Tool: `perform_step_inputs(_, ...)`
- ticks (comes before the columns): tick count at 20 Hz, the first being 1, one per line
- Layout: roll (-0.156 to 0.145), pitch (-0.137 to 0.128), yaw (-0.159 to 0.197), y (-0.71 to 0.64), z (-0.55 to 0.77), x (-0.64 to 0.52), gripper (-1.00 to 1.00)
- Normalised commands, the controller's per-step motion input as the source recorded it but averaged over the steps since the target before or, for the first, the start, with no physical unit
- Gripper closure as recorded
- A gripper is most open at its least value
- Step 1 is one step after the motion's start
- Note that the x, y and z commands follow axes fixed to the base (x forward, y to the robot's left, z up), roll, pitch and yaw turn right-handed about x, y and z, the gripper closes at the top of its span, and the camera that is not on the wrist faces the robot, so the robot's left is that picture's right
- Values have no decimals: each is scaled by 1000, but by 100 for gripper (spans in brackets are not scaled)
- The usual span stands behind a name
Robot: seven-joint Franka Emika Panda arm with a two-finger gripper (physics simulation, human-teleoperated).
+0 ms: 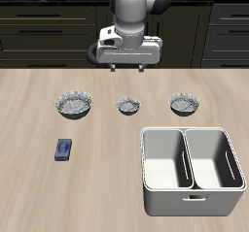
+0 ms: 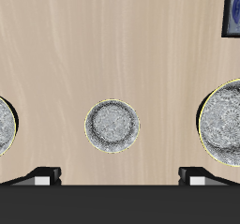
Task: Stack the smallest bowl on the middle-sized bowl
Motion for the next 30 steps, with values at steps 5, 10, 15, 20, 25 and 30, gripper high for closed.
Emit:
perform_step_inputs(5, -2, 5, -16, -47, -216, -23, -100)
perform_step_inputs(10, -10, 28, -14, -57, -305, 24, -100)
perform_step_inputs(15, -3, 16, 1, -47, -255, 22, -100)
perform_step_inputs(20, 1, 5, 0, -17, -172, 15, -100)
perform_step_inputs(25, -1, 37, -1, -26, -271, 61, -100)
perform_step_inputs(30, -3, 34, 0, -13, -265, 27, -100)
